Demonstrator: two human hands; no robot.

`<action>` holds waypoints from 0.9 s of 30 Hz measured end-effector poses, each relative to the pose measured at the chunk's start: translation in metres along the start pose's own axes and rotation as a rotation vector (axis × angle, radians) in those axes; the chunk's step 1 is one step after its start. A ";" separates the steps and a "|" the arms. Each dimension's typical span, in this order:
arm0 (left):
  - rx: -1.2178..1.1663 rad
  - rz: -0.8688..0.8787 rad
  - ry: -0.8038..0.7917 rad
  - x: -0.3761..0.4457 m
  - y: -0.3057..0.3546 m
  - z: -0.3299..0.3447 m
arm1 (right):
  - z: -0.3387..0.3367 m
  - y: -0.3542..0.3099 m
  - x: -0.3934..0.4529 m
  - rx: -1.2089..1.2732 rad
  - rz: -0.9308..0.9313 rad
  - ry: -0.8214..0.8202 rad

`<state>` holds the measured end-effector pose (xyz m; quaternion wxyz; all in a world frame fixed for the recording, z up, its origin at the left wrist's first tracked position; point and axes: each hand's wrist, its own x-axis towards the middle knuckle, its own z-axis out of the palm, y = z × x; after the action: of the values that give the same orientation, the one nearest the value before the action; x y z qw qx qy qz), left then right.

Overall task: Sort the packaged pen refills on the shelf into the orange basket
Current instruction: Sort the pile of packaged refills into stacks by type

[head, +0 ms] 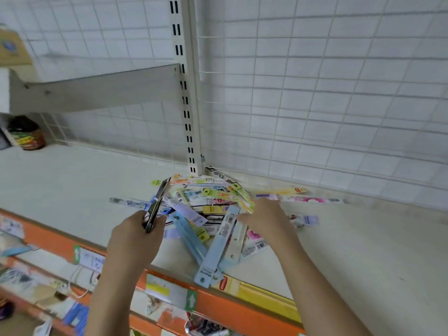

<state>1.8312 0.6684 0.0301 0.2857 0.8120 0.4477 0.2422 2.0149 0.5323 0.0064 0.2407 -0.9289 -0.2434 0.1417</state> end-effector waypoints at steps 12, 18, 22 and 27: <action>0.057 0.099 -0.232 -0.008 0.020 0.030 | -0.035 0.019 -0.027 0.151 -0.018 0.226; 0.186 0.119 -0.379 -0.017 0.032 0.071 | -0.055 0.050 -0.068 0.261 0.014 0.351; 0.273 0.108 -0.361 -0.025 0.044 0.079 | -0.059 0.069 -0.085 0.347 0.047 0.383; 0.236 0.127 -0.347 -0.032 0.054 0.078 | -0.057 0.083 -0.095 0.344 0.085 0.414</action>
<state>1.8981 0.5977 0.0062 0.2454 0.8959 0.3650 0.0623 1.9881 0.3979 0.0255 0.4334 -0.8929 -0.1223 -0.0021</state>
